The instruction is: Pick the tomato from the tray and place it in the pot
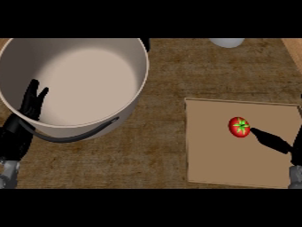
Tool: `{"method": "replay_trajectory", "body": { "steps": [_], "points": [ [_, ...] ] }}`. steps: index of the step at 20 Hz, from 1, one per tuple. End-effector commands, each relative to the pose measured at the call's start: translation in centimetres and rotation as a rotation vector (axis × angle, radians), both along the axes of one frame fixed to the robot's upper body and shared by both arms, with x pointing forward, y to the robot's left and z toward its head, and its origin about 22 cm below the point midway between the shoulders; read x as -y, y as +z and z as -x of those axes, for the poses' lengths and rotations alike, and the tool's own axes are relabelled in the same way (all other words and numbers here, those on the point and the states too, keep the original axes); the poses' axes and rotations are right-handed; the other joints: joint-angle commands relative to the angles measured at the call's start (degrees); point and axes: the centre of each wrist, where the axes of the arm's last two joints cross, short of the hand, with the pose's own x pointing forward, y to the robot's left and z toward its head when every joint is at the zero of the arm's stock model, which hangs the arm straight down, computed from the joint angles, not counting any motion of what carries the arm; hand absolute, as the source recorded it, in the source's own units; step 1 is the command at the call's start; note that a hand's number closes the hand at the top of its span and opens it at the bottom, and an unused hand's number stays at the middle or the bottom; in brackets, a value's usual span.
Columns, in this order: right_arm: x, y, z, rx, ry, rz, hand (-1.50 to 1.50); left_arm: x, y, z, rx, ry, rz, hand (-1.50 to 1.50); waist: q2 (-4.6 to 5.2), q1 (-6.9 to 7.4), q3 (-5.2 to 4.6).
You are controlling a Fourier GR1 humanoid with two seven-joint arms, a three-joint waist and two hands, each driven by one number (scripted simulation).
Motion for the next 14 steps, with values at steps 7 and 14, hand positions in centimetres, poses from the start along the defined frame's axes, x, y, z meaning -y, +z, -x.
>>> {"method": "replay_trajectory", "body": {
  "steps": [7, 14],
  "points": [
    [-3.0, 0.8, -0.6, -0.525, -0.033, -0.029, -1.5, -4.6, -2.1, 1.3, -0.245, 0.197, -0.122, 0.0, 0.88, 2.24, -0.28],
    [-8.0, 5.0, -2.7, -0.689, -0.038, -0.031, -1.5, -3.9, -2.5, 0.7, -0.265, 0.212, -0.107, 0.0, 0.59, 1.12, -0.13]
  ]
}}
